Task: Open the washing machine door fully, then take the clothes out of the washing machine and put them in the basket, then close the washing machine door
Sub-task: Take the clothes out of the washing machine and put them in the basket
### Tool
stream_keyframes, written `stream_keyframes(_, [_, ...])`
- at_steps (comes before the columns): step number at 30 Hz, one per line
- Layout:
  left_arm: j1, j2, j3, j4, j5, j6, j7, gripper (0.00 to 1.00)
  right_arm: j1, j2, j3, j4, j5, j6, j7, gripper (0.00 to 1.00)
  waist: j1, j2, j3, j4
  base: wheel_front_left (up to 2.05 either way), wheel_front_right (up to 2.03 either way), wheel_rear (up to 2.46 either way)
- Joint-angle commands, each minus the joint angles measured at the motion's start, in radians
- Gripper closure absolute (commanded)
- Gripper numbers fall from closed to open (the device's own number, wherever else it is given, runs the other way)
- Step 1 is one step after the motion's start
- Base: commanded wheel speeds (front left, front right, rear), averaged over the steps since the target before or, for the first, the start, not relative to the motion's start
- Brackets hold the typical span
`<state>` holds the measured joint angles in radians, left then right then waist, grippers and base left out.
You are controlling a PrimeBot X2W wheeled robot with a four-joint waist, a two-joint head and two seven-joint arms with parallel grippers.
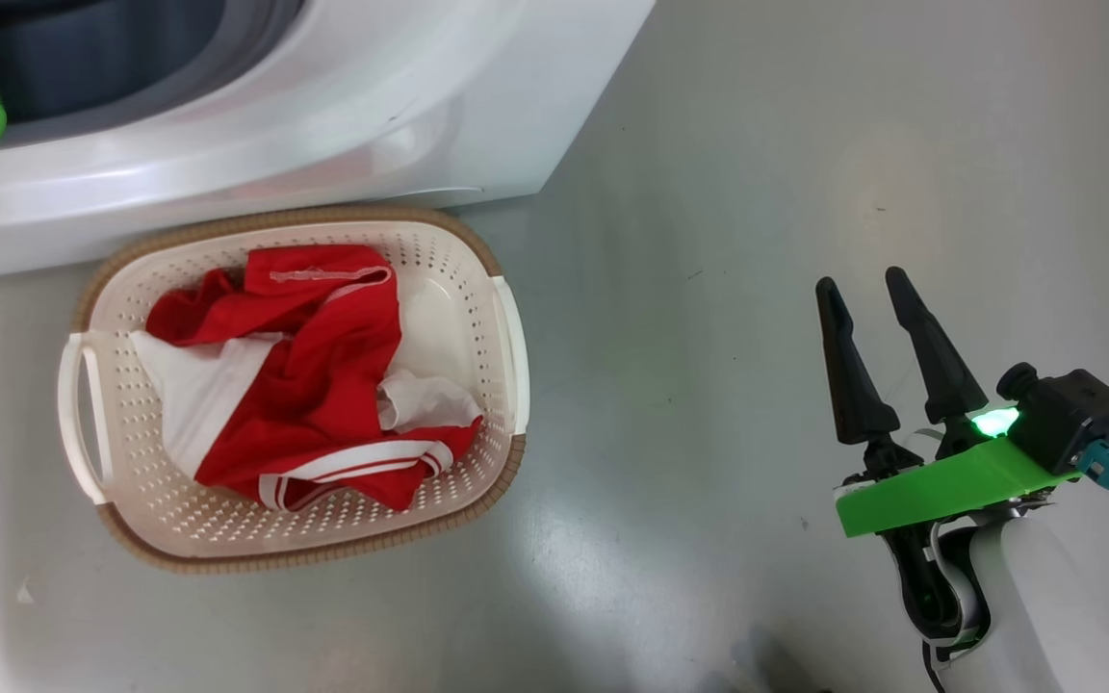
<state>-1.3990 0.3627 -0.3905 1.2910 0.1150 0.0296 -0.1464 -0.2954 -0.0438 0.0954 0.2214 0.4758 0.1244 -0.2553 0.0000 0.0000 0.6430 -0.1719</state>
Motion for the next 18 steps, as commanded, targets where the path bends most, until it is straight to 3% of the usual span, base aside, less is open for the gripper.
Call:
stream_keyframes(1, [-0.021, 0.056, 0.007, -0.012, 0.007, 0.015, 0.008, 0.05, 0.004, -0.006, 0.022, -0.025, 0.003, 0.006, -0.006, 0.00, 0.0000, 0.0000, 0.000, -0.002, 0.00, 0.00, 0.00])
stream_keyframes(4, [-0.020, 0.058, 0.001, -0.009, 0.005, 0.020, 0.015, 0.56, 0.003, -0.006, 0.022, -0.025, 0.004, 0.006, -0.006, 0.00, 0.0000, 0.0000, -0.001, -0.003, 0.00, 0.00, 0.00])
stream_keyframes(8, [-0.018, 0.058, -0.006, -0.006, 0.001, 0.028, 0.019, 0.87, 0.001, -0.006, 0.022, -0.025, 0.004, 0.006, -0.006, 0.00, 0.0000, 0.0000, -0.005, -0.003, 0.00, 0.00, 0.00])
stream_keyframes(11, [-0.017, 0.056, -0.008, -0.005, -0.003, 0.030, 0.018, 0.89, 0.001, -0.006, 0.020, -0.025, 0.003, 0.006, -0.006, 0.00, 0.0000, 0.0000, -0.007, -0.002, 0.00, 0.00, 0.00])
stream_keyframes(14, [-0.014, 0.052, -0.003, -0.005, -0.018, 0.030, 0.004, 0.99, 0.001, -0.006, 0.019, -0.023, 0.001, 0.006, -0.006, 0.00, 0.0000, 0.0000, -0.013, 0.000, 0.00, 0.00, 0.00])
stream_keyframes(18, [0.001, 0.034, 0.005, -0.004, -0.043, 0.026, -0.038, 1.00, 0.006, -0.006, 0.011, -0.017, -0.002, 0.006, -0.006, 0.00, 0.0000, 0.0000, -0.033, 0.009, 0.00, 0.00, 0.00])
